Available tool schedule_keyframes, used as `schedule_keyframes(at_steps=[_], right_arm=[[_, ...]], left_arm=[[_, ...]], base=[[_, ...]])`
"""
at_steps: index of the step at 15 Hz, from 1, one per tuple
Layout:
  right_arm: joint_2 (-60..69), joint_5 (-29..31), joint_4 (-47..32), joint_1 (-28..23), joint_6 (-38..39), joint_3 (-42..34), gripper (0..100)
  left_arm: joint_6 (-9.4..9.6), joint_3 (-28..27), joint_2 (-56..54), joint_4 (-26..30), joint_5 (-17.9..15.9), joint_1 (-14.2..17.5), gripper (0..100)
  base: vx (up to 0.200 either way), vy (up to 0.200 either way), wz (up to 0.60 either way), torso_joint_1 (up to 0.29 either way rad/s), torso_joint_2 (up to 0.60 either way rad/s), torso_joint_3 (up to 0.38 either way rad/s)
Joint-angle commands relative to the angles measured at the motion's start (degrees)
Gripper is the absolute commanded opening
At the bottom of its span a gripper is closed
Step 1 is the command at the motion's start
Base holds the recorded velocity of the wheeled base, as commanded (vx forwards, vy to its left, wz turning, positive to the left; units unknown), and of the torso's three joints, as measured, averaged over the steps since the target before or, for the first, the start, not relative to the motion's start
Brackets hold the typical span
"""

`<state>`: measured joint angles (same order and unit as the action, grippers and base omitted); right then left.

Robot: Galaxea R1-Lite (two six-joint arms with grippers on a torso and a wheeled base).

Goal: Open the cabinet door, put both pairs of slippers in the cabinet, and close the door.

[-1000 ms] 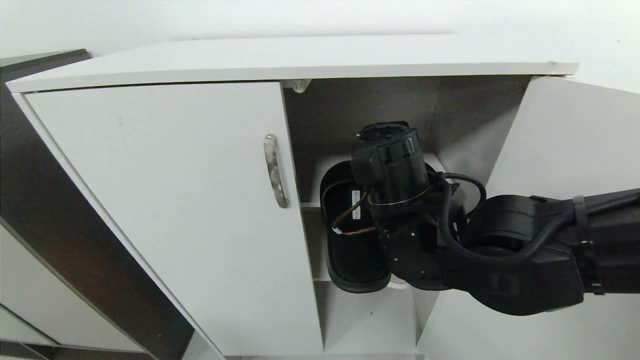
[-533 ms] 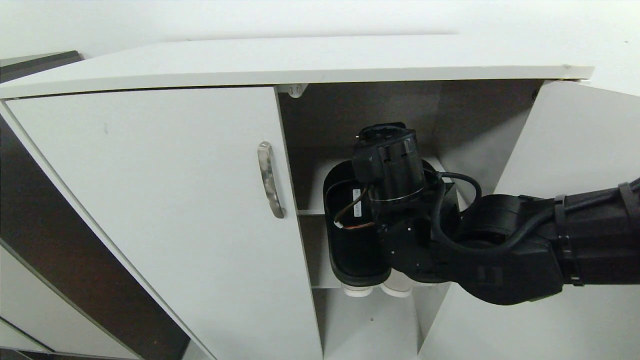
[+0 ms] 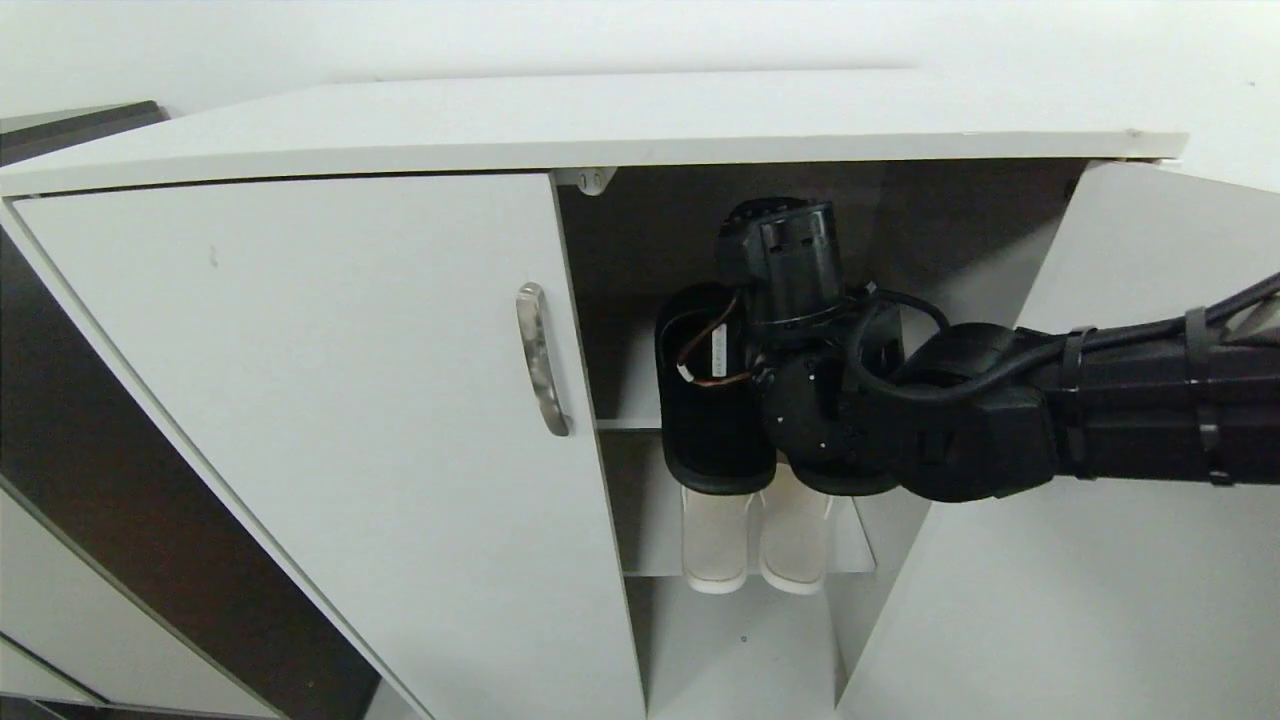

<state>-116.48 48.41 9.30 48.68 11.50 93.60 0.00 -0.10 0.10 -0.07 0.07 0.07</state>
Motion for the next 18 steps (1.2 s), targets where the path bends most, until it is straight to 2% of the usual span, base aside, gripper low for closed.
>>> schedule_keyframes(at_steps=[1, 10, 18], right_arm=[[-2.87, -0.16, -1.65, -1.39, -0.07, 4.84, 0], [-9.47, -1.3, -9.83, -3.15, -0.16, 19.87, 0], [-10.78, -1.3, -10.09, -3.41, -0.07, 20.57, 0]], left_arm=[[0.0, 0.01, -0.01, -0.01, 0.01, 0.01, 0], [-0.09, 0.01, -0.01, -0.01, 0.01, 0.01, 0], [-0.09, 0.01, -0.01, -0.01, 0.1, 0.01, 0]], base=[[0.0, 0.0, 0.0, 0.0, 0.0, 0.0], [0.0, 0.0, 0.0, 0.0, 0.0, 0.0], [0.0, 0.0, 0.0, 0.0, 0.0, 0.0]])
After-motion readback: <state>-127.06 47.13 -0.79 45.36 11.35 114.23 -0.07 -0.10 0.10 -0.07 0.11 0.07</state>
